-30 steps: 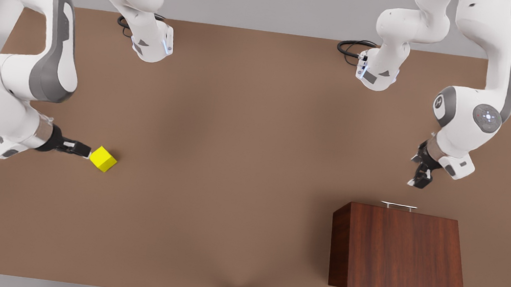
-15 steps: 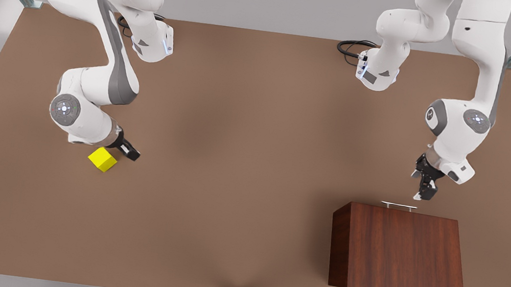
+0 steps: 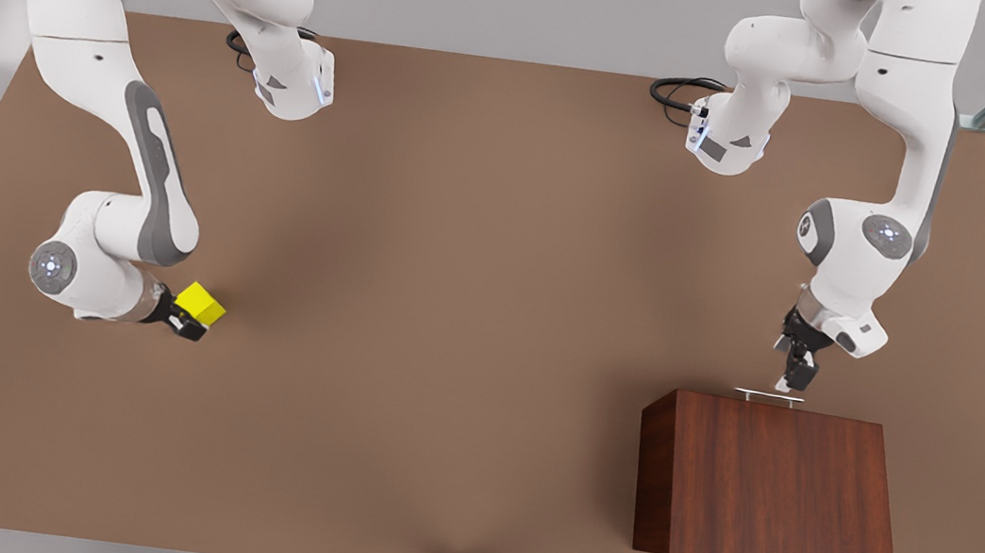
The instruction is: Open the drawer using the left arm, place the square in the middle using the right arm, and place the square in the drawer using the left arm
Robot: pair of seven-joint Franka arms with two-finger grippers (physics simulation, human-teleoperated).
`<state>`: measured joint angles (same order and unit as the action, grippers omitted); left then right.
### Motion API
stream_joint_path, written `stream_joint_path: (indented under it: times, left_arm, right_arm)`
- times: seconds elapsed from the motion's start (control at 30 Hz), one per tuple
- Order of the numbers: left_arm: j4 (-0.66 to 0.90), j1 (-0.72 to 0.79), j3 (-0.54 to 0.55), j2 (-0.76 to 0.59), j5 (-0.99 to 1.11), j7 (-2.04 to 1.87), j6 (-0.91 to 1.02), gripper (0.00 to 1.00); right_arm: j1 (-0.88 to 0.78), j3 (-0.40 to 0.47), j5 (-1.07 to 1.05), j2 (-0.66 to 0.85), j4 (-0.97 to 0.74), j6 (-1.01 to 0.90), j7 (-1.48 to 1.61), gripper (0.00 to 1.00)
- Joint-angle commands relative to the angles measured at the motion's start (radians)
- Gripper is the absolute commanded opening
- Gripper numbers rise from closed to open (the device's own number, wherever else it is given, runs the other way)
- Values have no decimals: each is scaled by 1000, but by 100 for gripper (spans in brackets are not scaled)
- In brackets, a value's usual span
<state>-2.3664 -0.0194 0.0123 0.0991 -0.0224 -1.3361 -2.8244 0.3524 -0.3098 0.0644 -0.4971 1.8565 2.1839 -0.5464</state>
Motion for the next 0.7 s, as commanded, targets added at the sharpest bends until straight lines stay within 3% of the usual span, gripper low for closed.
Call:
stream_joint_path:
  times: [0.0, 0.27, 0.67]
  left_arm:
    - [1, -4, 0, 1, 4, 0, -7, 100]
    - [13, -5, 2, 42, 4, 0, -33, 100]
    - [42, -10, 0, 85, 7, 2, -35, 100]
  right_arm:
    - [2, 0, 0, 2, 4, 5, 3, 100]
    - [42, 0, 2, 0, 98, 89, 49, 100]
    - [45, 3, 18, -18, 96, 88, 49, 100]
